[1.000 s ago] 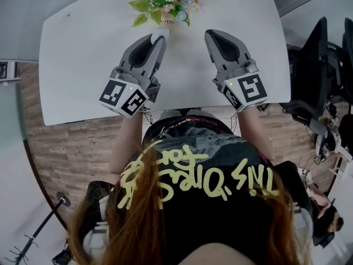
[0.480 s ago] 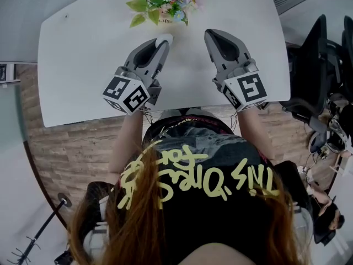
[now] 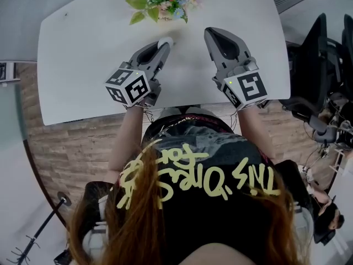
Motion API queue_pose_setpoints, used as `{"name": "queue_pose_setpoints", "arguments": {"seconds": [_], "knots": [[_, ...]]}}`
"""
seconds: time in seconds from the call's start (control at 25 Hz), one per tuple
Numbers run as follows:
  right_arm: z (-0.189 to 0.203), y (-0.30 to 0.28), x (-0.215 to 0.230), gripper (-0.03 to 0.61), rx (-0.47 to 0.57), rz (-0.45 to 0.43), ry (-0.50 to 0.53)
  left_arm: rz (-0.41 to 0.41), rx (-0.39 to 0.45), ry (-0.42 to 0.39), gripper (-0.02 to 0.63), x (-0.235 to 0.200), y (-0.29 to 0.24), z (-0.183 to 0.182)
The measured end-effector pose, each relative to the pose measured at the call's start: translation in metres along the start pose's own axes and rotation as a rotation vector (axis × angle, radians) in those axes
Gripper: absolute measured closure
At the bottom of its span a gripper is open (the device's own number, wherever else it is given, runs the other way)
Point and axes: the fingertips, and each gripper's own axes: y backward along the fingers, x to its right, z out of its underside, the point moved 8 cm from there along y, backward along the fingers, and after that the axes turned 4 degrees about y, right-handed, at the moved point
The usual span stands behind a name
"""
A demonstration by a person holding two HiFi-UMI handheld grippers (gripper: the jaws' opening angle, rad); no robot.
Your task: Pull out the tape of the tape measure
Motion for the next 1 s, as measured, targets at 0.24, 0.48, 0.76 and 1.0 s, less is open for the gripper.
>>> {"name": "queue_pose_setpoints", "arguments": {"seconds": [0.24, 0.48, 0.76, 1.0], "knots": [[0.0, 0.0, -0.001, 0.575, -0.003, 0.003, 0.002, -0.012, -0.103, 0.036, 0.552, -0.009, -0.008, 0.018], [-0.002, 0.0, -0.004, 0.575, -0.015, 0.003, 0.0, -0.028, -0.2, 0.068, 0.552, -0.018, -0.012, 0.038], [-0.001, -0.001, -0.005, 0.575, -0.001, -0.002, 0.013, -0.039, -0.257, 0.078, 0.552, -0.022, -0.015, 0.043], [0.0, -0.001, -0.004, 0.575, 0.006, 0.0, 0.016, -0.099, -0.347, -0.021, 0.548, -0.023, -0.022, 0.043]]}}
